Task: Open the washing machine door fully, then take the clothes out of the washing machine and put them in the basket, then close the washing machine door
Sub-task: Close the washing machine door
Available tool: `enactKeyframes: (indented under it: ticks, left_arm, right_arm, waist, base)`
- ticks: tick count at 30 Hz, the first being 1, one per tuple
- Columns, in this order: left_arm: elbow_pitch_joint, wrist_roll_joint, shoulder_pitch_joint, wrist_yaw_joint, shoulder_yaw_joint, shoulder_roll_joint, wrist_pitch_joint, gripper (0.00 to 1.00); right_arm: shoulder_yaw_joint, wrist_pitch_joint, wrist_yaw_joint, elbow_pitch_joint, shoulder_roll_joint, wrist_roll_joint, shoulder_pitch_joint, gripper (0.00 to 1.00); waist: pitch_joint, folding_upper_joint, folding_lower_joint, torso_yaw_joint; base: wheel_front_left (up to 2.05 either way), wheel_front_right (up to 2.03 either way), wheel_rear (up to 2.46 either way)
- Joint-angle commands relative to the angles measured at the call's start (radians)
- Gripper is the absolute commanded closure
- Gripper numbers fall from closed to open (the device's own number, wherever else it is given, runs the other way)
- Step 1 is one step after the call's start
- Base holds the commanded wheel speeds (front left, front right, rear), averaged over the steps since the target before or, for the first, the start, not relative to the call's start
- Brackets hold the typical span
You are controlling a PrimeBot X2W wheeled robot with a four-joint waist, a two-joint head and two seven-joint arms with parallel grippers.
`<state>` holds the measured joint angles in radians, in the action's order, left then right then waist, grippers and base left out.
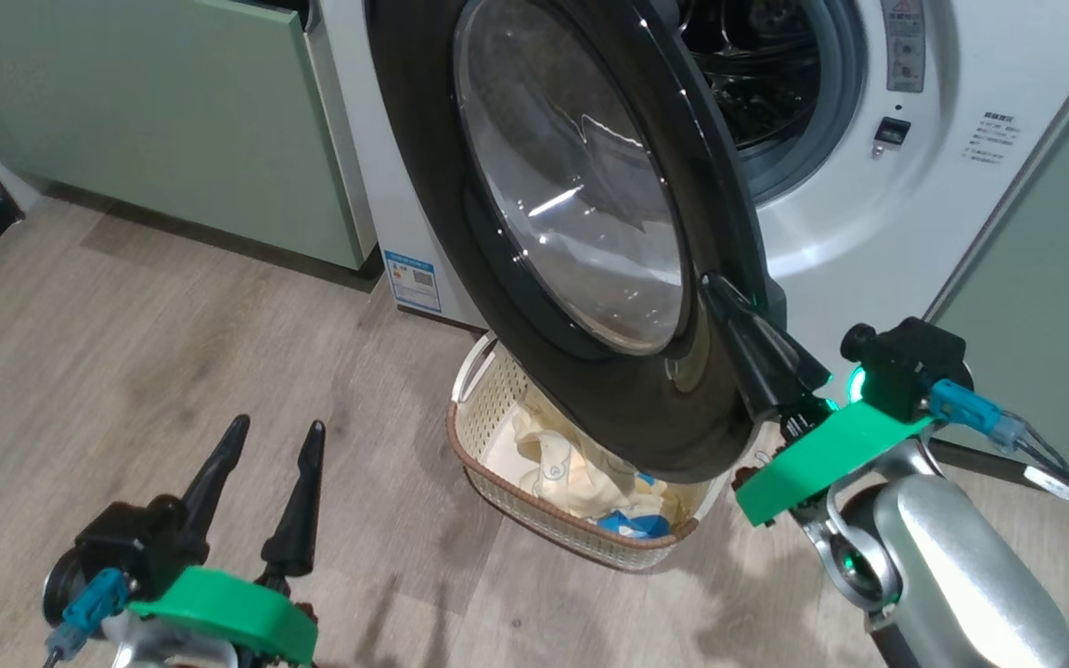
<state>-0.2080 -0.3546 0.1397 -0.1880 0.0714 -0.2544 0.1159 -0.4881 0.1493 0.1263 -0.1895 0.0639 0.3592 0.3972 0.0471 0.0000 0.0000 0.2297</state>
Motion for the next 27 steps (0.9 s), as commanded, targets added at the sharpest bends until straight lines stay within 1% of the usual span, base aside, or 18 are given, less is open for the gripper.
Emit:
enactKeyframes:
  ticks: [1,11,22,27]
  left_arm:
    - [-0.027,-0.006,-0.05,-0.003,-0.034,-0.02,0.009,0.0]
    - [-0.025,-0.013,-0.057,-0.003,-0.028,-0.018,0.021,0.0]
    - [-0.003,-0.015,-0.109,0.011,0.001,-0.004,0.055,0.0]
    - [0.012,-0.015,-0.133,0.013,0.01,0.005,0.068,0.0]
  right_arm:
    - [0.002,0.006,0.004,0.024,-0.009,-0.008,0.05,1.0]
    - [0.069,-0.005,0.004,-0.002,-0.001,-0.038,0.063,1.0]
    - [0.172,-0.015,0.004,-0.073,0.046,-0.08,0.154,1.0]
    - [0.198,-0.018,0.004,-0.118,0.071,-0.088,0.208,1.0]
  waist:
    - [0.0,0.0,0.0,0.0]
    - [0.023,0.0,0.0,-0.004]
    - [0.1,0.0,0.0,0.014]
    - [0.133,0.0,0.0,0.023]
  base:
    - [0.0,0.0,0.0]
    - [0.0,0.0,0.0]
    - [0.0,0.0,0.0]
    - [0.0,0.0,0.0]
